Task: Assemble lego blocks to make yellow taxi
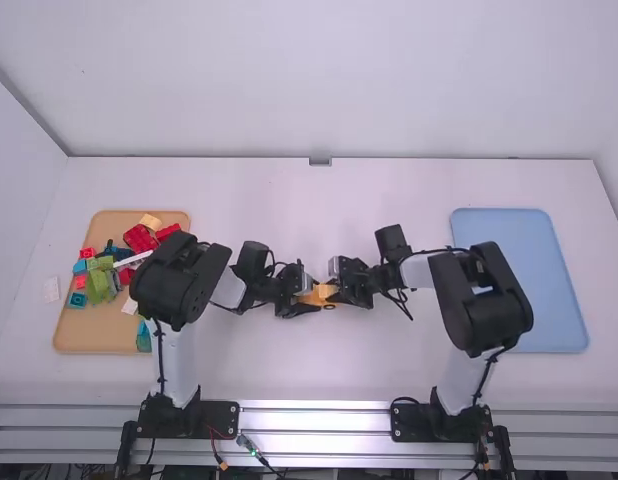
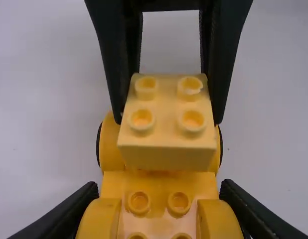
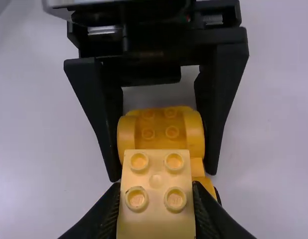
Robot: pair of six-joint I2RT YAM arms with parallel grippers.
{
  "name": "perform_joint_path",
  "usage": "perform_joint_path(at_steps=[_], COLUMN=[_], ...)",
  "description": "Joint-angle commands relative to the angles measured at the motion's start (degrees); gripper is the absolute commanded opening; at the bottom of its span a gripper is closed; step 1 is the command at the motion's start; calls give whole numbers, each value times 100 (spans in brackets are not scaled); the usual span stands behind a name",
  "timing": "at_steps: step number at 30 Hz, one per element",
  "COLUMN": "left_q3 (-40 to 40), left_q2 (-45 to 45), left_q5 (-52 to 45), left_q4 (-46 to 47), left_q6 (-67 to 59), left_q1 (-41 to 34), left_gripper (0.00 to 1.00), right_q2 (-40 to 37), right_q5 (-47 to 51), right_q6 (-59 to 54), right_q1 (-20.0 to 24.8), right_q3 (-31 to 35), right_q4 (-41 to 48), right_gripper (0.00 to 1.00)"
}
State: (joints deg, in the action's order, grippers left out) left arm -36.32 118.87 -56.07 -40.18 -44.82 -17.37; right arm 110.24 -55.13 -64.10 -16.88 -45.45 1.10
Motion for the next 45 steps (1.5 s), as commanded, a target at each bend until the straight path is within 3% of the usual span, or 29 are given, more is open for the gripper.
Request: perform_joint_path(at_steps=[1, 36, 41, 42, 43, 45], left_q3=[55, 28, 24, 26, 26, 26], left_q2=[103, 103, 103, 103, 103, 103], left_q5=[109, 153, 153, 155, 155, 157], left_q4=[85, 323, 321, 328, 330, 337], left_q6=[2, 2, 2, -2, 2, 2], left_q1=[-20, -61, -63, -63, -61, -63], left_gripper=[53, 54, 54, 54, 54, 55], right_q2=[136, 186, 186, 186, 186, 186], right_q5=[-7, 420, 420, 422, 417, 420], right_q6=[90, -214, -212, -212, -162, -114], right_q1=[-4, 87, 57, 87, 118, 125], right_q3=[48, 50, 48, 48, 48, 48], right_q4=[22, -70, -70, -70, -74, -87], right_gripper=[23, 24, 31, 35, 45, 51])
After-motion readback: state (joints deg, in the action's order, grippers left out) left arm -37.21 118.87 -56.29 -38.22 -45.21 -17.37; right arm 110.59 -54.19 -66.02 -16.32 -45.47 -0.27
